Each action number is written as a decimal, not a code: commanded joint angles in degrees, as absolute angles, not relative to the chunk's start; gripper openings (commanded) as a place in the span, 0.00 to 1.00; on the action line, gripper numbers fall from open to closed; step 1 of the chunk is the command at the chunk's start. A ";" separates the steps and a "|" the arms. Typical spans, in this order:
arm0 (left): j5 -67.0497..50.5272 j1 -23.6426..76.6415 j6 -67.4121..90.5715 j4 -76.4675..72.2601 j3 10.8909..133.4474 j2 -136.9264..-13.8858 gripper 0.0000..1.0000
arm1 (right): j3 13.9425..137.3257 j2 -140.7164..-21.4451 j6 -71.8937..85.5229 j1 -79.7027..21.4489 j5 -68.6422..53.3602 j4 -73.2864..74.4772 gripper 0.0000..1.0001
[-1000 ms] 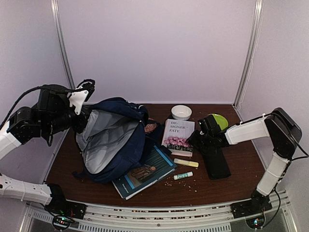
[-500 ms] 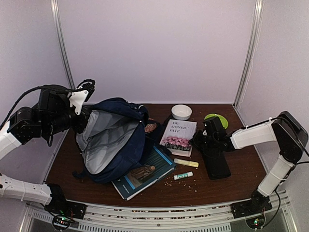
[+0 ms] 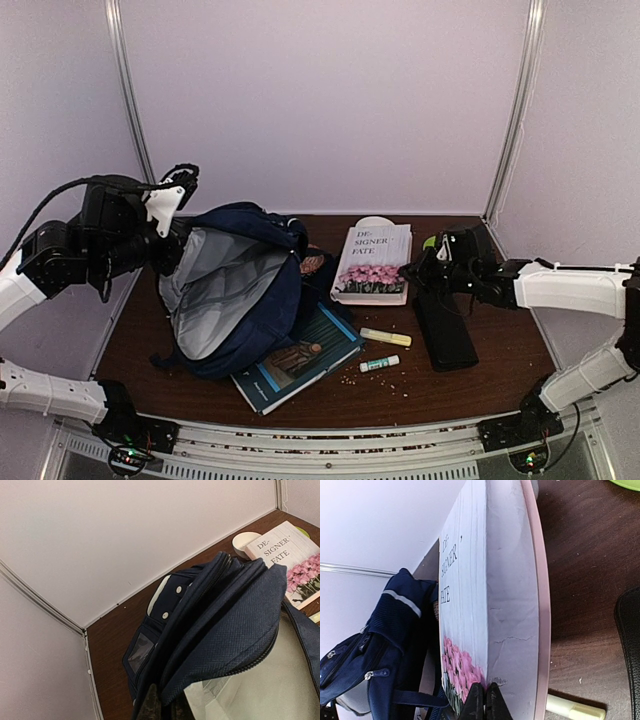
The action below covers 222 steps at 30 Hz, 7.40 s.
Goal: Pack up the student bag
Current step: Pick up the book from the center of the board, then place the book in the student bag.
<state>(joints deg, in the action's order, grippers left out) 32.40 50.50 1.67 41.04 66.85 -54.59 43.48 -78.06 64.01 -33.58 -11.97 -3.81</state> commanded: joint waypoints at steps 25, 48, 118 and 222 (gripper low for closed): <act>25.83 50.18 4.60 21.92 68.38 -66.77 0.00 | 47.83 -42.08 56.76 -53.39 -19.72 25.59 0.00; 23.33 56.73 2.95 15.73 65.70 -66.64 0.00 | 54.45 -71.07 63.65 -61.06 -18.15 5.72 0.00; 23.08 60.73 12.71 13.58 75.13 -67.71 0.00 | 67.82 -100.75 84.49 -63.00 6.65 -2.17 0.93; 36.55 54.05 9.57 23.60 76.58 -64.84 0.00 | 60.79 -73.35 61.07 -51.34 -19.96 1.69 0.99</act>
